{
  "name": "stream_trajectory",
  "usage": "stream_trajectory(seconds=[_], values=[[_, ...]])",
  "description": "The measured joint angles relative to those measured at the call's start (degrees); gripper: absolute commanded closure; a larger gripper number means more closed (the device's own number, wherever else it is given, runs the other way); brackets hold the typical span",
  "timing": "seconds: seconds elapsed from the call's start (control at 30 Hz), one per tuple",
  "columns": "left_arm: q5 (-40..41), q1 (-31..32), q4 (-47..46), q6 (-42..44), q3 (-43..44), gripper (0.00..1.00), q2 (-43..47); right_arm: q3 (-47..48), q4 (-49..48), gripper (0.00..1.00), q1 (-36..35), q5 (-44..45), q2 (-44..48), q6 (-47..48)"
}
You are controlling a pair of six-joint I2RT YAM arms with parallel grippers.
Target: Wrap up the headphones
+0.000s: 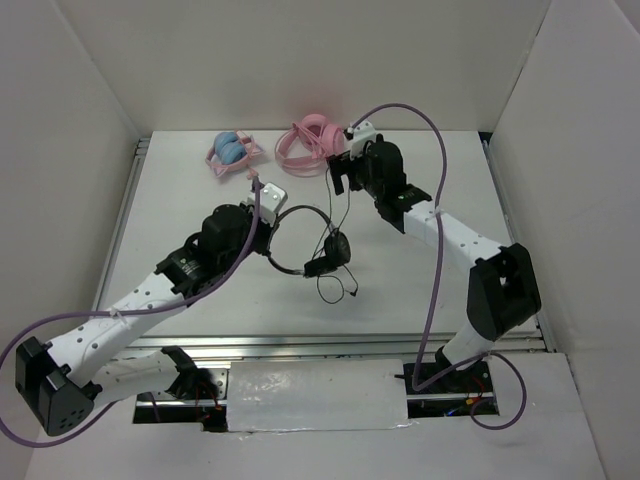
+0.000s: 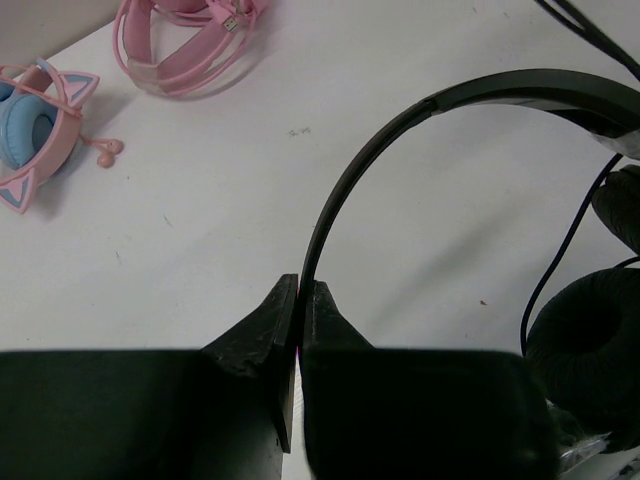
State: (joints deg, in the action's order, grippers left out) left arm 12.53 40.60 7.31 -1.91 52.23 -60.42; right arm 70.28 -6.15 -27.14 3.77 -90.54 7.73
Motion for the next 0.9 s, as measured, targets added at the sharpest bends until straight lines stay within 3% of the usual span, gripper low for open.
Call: stream_trajectory(seconds=[0.33,0.67,0.8,0.9], values=[[1.57,-7.08,4.81,-10.47,11.63,1.00,-2.56,1.33,4.66,0.00,0.39,-3.08,-1.62,-4.04],[-1.05,-15.02,9.75,-18.95,13.97,1.00,-9.09,0.28,9.22,0.00,4.68,-13.38,21.07,-11.58],[-2.43,-16.09,11.04,-20.90,13.38,1.00,-9.25,0.39,10.49,0.00,6.64,-15.30,24.94,-12.90],[-3.32,-17.11,11.54,-22.21,13.38,1.00,-9.62,-5.11,10.97,0.00,6.86,-16.79,27.78,-13.00]])
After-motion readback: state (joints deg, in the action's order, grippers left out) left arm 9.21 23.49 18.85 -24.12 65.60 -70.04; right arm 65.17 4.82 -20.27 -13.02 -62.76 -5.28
